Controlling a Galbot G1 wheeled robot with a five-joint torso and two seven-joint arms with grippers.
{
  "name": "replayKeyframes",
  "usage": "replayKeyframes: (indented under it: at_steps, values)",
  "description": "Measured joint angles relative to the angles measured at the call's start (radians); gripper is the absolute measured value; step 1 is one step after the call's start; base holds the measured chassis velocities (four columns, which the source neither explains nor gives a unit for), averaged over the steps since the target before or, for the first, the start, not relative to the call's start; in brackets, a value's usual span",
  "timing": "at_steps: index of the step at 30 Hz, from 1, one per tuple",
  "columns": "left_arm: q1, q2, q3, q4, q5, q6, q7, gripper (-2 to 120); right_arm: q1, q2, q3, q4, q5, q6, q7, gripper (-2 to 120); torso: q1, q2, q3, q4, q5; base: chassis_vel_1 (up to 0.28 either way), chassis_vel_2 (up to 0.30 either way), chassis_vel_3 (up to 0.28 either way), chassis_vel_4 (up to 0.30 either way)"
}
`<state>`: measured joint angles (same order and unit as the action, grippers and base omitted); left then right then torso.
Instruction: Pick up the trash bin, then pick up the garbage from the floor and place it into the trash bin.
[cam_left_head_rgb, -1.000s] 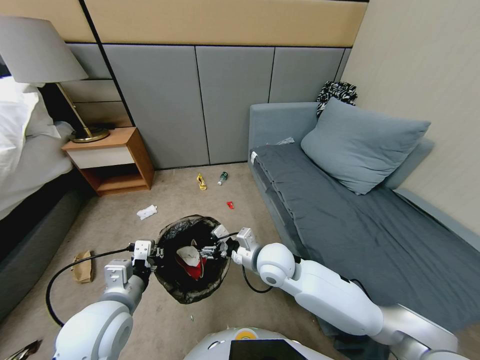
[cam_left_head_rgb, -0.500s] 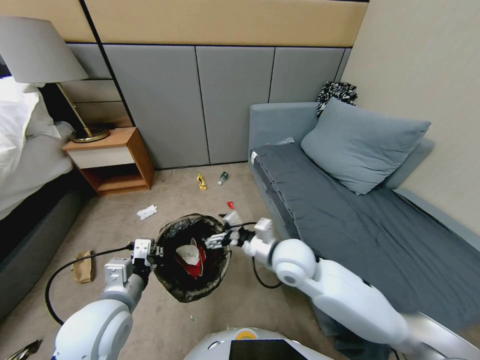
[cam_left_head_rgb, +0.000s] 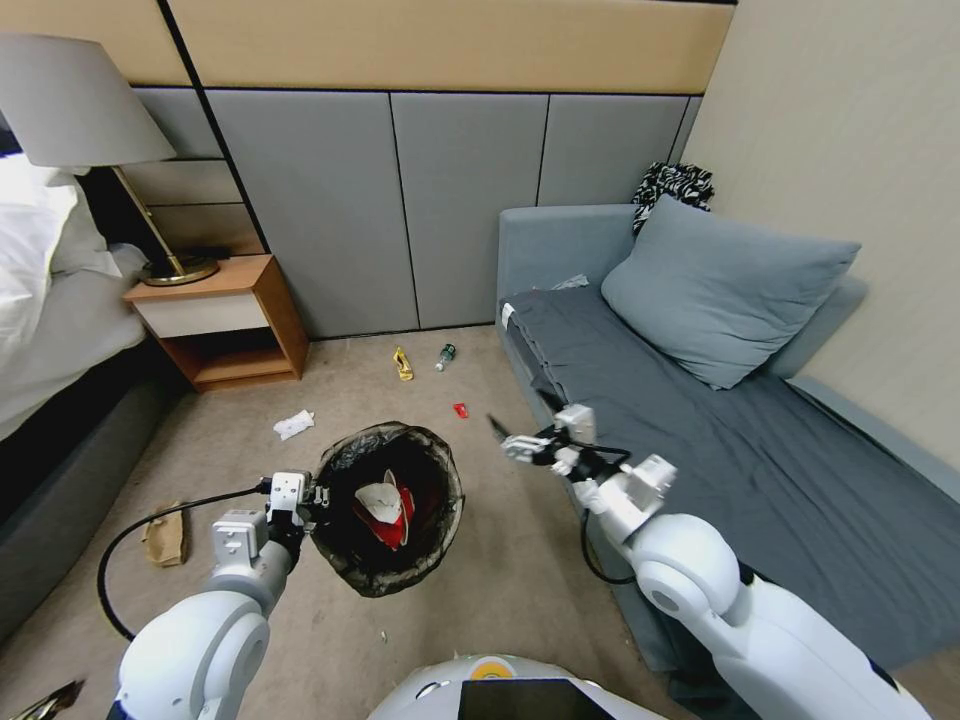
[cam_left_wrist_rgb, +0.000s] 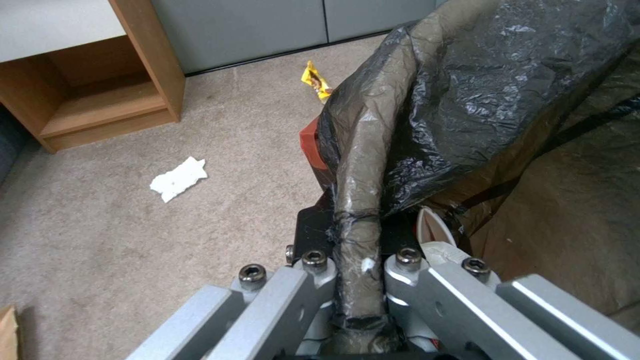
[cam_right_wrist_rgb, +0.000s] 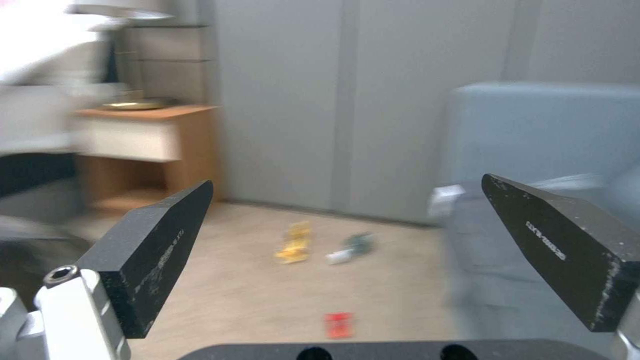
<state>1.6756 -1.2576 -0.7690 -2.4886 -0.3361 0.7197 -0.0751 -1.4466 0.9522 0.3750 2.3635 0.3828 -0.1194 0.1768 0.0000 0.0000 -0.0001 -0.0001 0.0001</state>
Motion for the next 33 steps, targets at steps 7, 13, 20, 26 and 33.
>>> replayKeyframes:
  at_steps: [7,13,20,26,33]
  values:
    - [-0.007,0.005,-0.004,0.009,0.0,0.0,0.013,1,-0.234,0.229,0.097,-0.005,-0.275,0.115,-0.05,100,0.0,0.0,0.0,-0.0001,-0.0001,0.0,0.0,0.0,0.0]
    - [-0.007,0.005,-0.005,0.012,0.0,0.0,0.028,1,-0.346,0.386,0.097,-0.018,-0.395,0.204,-0.061,100,0.0,0.0,0.0,0.0001,-0.0004,0.0,0.0,0.0,0.0]
    - [-0.01,0.013,-0.003,0.012,0.001,0.002,0.044,1,-0.392,0.472,0.068,-0.03,-0.49,0.249,-0.071,100,0.0,0.0,0.0,0.0001,-0.0003,0.0,0.0,0.0,0.0]
    - [-0.011,0.018,-0.004,0.008,0.001,0.002,0.047,1,-0.387,0.485,0.074,-0.032,-0.5,0.239,-0.063,100,0.0,0.0,0.0,0.0002,-0.0002,0.0,0.0,0.0,0.0]
    - [-0.005,0.027,-0.004,0.004,0.001,0.002,0.048,1,-0.379,0.468,0.093,-0.036,-0.472,0.217,-0.006,100,0.0,0.0,0.0,0.0002,-0.0001,0.025,0.021,0.023,0.028]
